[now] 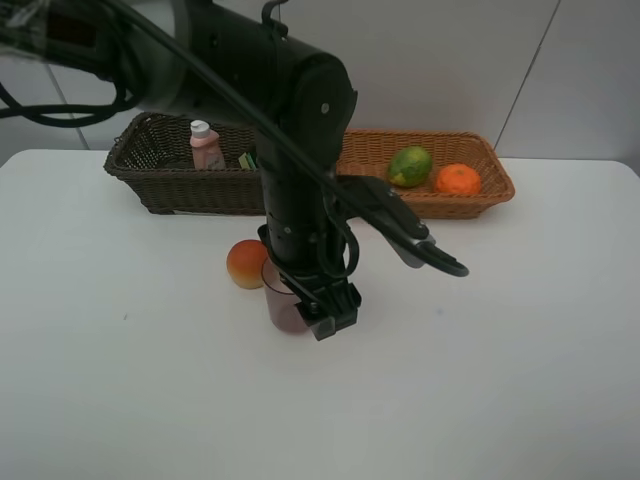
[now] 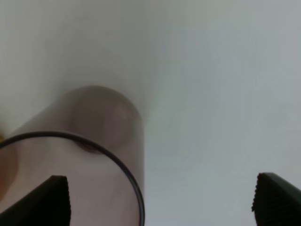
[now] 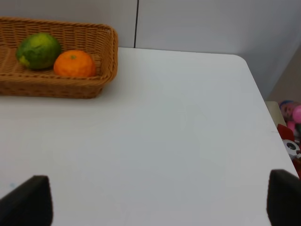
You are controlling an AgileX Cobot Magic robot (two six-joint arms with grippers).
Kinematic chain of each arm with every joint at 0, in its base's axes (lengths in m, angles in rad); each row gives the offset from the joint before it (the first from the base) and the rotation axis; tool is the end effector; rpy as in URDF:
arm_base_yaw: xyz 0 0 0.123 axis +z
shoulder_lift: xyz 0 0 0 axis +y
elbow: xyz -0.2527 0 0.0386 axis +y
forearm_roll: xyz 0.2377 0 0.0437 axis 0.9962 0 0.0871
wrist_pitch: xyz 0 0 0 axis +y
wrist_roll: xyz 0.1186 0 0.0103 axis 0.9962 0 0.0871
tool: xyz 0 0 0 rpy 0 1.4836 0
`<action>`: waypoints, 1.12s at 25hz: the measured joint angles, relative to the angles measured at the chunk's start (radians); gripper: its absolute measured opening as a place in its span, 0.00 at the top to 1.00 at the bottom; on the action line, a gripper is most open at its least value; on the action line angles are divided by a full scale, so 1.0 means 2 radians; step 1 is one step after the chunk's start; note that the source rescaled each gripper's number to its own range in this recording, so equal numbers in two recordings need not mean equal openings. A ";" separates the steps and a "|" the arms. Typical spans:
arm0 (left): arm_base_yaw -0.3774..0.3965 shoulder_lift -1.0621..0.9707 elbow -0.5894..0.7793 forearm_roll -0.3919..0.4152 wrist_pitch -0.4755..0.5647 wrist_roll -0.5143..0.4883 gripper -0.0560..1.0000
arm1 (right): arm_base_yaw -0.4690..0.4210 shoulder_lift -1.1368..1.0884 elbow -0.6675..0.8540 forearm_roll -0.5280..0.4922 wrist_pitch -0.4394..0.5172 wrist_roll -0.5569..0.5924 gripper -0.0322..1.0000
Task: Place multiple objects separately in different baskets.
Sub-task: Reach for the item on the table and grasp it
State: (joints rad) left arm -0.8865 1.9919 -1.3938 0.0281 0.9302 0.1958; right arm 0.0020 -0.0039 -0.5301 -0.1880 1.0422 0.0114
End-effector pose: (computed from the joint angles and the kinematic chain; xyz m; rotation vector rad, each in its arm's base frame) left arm 0.2391 -0.2888 0.1221 1.5710 2.5692 -0.0327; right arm 0.0371 -0.0191 0.2720 0.0196 1.9844 -0.2141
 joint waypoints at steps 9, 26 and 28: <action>0.000 0.014 0.033 0.013 -0.036 0.000 0.00 | 0.000 0.000 0.000 0.000 0.000 0.000 0.02; 0.000 0.034 0.058 0.026 -0.084 0.000 0.36 | 0.000 0.000 0.000 0.000 0.000 0.000 0.02; 0.000 0.034 0.058 0.032 -0.084 0.000 0.57 | 0.000 0.000 0.000 0.000 0.000 0.000 0.02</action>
State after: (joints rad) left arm -0.8871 2.0596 -1.2773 0.0917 0.7614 0.1966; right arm 0.0020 -0.0039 -0.5301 -0.1880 1.0422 0.0114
